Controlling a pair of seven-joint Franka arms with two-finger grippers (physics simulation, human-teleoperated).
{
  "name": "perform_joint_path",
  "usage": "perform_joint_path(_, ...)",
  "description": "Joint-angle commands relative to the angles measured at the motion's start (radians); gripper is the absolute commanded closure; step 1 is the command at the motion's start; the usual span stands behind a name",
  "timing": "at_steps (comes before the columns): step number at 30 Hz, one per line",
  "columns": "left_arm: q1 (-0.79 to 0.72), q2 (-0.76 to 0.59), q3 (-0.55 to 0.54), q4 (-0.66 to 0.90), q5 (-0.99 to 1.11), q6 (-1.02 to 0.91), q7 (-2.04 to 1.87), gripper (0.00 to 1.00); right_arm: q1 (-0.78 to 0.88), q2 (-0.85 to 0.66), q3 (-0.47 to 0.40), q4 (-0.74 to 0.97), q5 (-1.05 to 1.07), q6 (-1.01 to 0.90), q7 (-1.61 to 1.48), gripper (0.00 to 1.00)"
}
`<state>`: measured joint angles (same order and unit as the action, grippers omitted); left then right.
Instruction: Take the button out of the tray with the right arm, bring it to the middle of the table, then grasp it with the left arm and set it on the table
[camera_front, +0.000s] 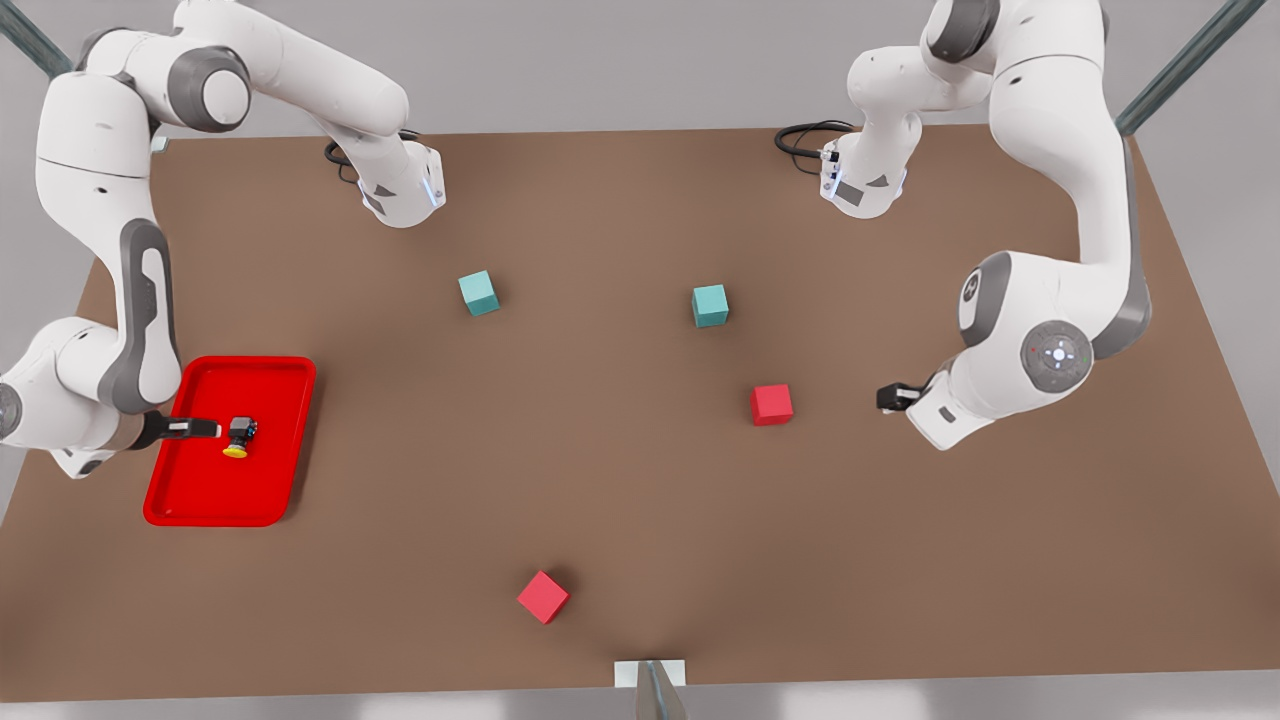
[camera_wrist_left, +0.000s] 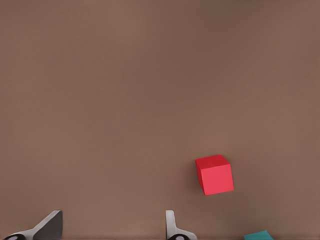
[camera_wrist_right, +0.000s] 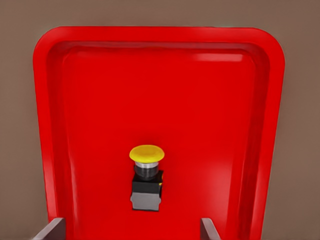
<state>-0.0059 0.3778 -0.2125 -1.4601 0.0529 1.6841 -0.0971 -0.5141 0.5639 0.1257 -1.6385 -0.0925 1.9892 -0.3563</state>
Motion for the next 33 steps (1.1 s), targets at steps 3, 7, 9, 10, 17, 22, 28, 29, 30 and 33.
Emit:
perform_joint_path(3,0.004,0.016,-0.001,0.021,0.022,0.002,-0.007,0.00,-0.006,0.040,-0.001,-0.012,-0.004,0.069,-0.256,0.00)
perform_joint_path(7,-0.002,0.018,0.001,0.021,0.024,0.002,-0.007,0.00,-0.007,0.050,-0.001,-0.044,-0.018,0.114,-0.242,0.00)
perform_joint_path(9,-0.002,0.024,-0.001,0.021,0.022,0.003,-0.009,0.00,-0.007,0.001,-0.001,-0.155,-0.016,0.229,-0.227,0.00)
perform_joint_path(10,-0.003,0.030,-0.001,0.021,0.022,0.003,-0.009,0.00,-0.012,-0.006,-0.001,-0.159,-0.016,0.234,-0.225,0.00)
perform_joint_path(17,-0.008,0.043,-0.001,0.021,0.024,0.005,-0.009,0.00,-0.017,-0.006,-0.001,-0.285,-0.016,0.402,-0.196,0.00)
perform_joint_path(22,-0.008,0.046,0.001,0.020,0.025,0.054,-0.009,0.00,-0.018,0.001,-0.001,-0.302,-0.018,0.425,-0.196,0.00)
perform_joint_path(28,-0.006,0.058,0.001,0.018,0.025,0.066,-0.009,0.00,-0.018,0.013,-0.006,-0.302,-0.018,0.425,-0.197,0.00)
perform_joint_path(29,-0.006,0.058,0.001,0.018,0.025,0.066,-0.009,0.00,-0.018,0.017,-0.008,-0.300,-0.018,0.427,-0.196,0.00)
perform_joint_path(30,-0.008,0.058,0.001,0.018,0.025,0.066,-0.009,0.00,-0.018,0.019,-0.008,-0.300,-0.018,0.427,-0.196,0.00)
perform_joint_path(33,-0.008,0.058,0.001,0.018,0.025,0.066,-0.009,0.00,-0.018,0.027,-0.008,-0.311,-0.016,0.453,-0.196,0.00)
